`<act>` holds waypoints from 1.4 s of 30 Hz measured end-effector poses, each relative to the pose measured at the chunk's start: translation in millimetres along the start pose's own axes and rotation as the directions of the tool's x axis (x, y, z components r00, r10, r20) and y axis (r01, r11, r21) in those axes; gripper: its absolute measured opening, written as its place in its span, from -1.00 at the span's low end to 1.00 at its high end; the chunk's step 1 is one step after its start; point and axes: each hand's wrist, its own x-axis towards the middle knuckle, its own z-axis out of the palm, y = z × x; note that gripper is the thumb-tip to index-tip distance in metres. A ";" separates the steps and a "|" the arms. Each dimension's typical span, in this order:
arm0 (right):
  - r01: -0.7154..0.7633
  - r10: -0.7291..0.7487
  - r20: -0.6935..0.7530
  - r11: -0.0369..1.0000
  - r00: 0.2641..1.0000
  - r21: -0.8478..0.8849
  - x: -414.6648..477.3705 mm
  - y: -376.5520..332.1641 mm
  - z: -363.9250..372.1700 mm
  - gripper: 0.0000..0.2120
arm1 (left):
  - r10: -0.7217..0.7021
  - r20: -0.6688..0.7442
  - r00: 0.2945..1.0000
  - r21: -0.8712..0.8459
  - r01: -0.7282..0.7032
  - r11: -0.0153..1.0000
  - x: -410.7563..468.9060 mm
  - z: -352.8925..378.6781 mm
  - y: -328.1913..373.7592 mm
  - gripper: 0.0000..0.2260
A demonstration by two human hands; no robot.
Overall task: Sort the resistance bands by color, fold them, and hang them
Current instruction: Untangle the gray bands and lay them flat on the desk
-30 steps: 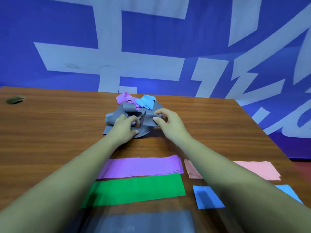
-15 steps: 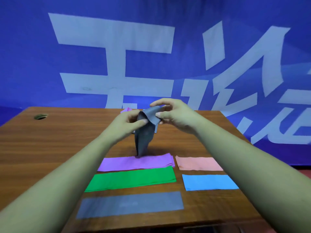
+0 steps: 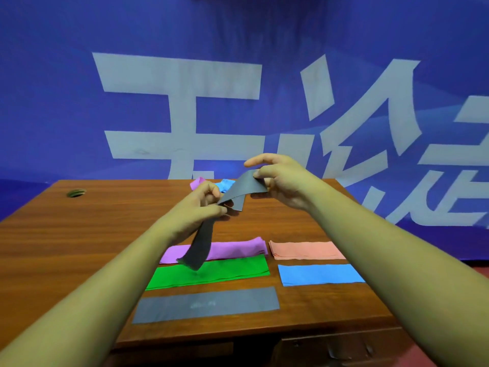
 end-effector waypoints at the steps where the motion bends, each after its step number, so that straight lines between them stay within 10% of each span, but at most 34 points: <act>1: 0.002 -0.002 -0.005 1.000 1.000 0.006 -2.0 -0.2 0.7 -0.73 | 0.001 -0.002 1.000 0.041 -0.001 0.999 -1.4 1.2 -0.3 -0.64; 9: 0.047 -0.046 -0.132 0.999 0.990 0.006 -20.9 6.3 -1.7 -0.74 | -0.172 0.051 0.984 0.516 0.121 0.848 -27.6 -12.3 -10.0 -0.64; 16: 0.061 -0.041 -0.298 0.997 0.954 0.057 -32.9 33.0 -3.4 -0.71 | -0.287 0.036 0.957 0.561 0.218 0.798 -63.2 -22.7 -11.8 -0.59; 31: -0.120 0.072 -0.427 0.989 0.901 -0.085 -56.4 150.5 -3.7 -0.80 | -0.390 -0.462 0.797 -0.093 0.394 0.915 -136.5 -56.1 -57.8 -0.82; 36: -0.125 -0.074 -0.398 0.884 0.914 -0.450 -71.4 178.0 6.7 -0.75 | -0.317 -0.564 0.762 0.140 0.467 0.873 -150.0 -51.7 -76.0 -0.85; 42: -0.141 -0.148 -0.362 0.737 0.920 -0.661 -85.1 210.3 16.4 -0.82 | -0.127 -0.563 0.817 0.645 0.530 0.551 -162.7 -54.0 -91.0 -0.83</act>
